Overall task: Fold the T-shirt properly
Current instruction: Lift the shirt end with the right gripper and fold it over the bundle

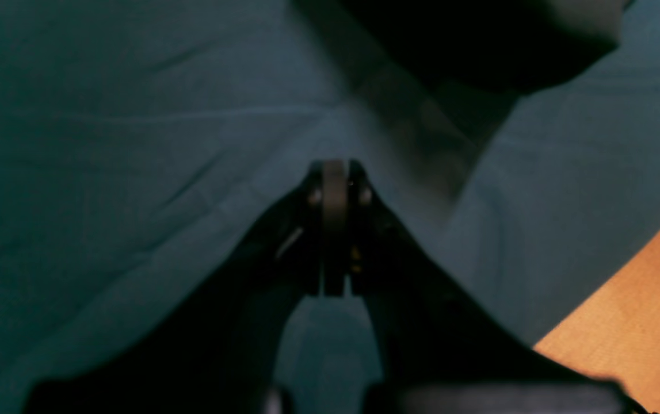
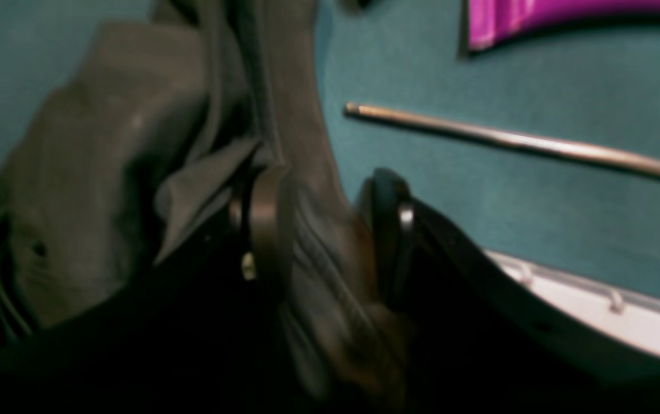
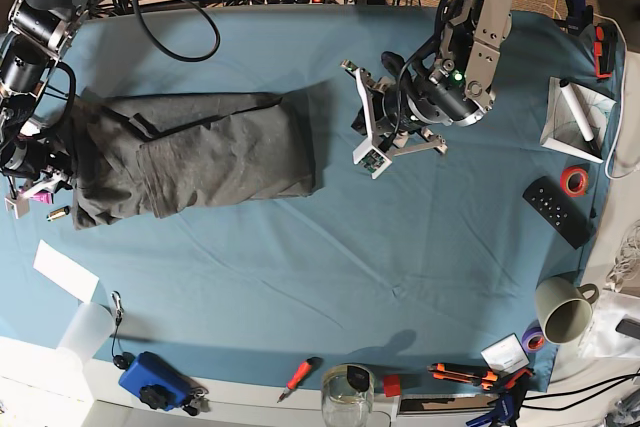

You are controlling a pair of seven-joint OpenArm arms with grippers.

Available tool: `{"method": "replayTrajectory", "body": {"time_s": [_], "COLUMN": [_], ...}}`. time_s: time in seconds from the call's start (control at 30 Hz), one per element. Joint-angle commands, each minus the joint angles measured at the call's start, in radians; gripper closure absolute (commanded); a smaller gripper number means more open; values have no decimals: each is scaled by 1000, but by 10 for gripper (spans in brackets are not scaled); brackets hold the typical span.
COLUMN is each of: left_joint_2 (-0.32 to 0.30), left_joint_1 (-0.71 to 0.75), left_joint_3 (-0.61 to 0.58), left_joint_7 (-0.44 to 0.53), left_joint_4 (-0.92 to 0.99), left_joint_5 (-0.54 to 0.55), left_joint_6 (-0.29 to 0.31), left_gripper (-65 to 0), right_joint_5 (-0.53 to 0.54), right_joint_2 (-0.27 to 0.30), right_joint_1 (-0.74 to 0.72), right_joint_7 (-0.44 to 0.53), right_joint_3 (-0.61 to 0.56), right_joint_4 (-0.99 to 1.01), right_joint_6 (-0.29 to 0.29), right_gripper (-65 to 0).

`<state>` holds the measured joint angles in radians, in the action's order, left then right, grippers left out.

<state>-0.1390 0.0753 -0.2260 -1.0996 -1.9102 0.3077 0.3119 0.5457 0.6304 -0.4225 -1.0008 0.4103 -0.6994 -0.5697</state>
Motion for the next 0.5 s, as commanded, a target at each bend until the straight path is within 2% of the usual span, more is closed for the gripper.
{"method": "replayTrajectory", "body": {"time_s": [0.0,0.23,0.33,0.47], "left_joint_2": [0,0,0,0], "left_joint_1": [-9,-9,-10,-10], "left_joint_3": [2,2,2,2], "left_joint_7": [15,16,16,16], "left_joint_4": [-19,-19,-19,-19], "left_joint_5": [11,11,11,11], "left_joint_6": [1,1,1,1], "left_gripper": [0,0,0,0], "right_joint_5": [3,6,49,56], "right_joint_2": [26,26,26,8], "right_joint_1": [-21,-21,-21,-21], "right_joint_7": [4,-114,-184,-260], "right_joint_3": [3,3,3,3], "right_joint_4": [2,47,47,47], "right_joint_6": [-2,-2,-3,-17], "right_gripper": [-225,-225,-225,-225]}}
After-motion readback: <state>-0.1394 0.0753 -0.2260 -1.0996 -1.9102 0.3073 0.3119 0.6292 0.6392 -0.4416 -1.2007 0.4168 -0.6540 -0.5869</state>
